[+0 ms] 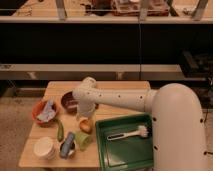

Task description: Place apple in purple bowl

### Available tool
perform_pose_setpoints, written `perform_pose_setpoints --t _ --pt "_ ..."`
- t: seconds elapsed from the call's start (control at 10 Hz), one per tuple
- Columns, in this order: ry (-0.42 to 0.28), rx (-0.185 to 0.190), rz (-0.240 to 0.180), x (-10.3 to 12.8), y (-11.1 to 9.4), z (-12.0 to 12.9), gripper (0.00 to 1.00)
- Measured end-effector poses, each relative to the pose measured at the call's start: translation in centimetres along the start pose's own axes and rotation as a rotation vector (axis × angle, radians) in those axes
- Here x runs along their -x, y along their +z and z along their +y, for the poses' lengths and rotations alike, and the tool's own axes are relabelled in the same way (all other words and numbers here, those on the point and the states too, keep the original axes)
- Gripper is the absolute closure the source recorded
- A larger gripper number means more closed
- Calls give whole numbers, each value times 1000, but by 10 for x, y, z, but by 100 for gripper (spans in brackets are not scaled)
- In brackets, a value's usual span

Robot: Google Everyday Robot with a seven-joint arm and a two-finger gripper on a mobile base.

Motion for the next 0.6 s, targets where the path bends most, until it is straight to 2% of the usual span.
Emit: perform_pose_setpoints --t 0.3,0.4,0.6 --pt "-10 13 -25 4 2 0 36" --pt "-17 17 -33 6 3 0 41" --pt "-18 17 -65 8 3 1 61"
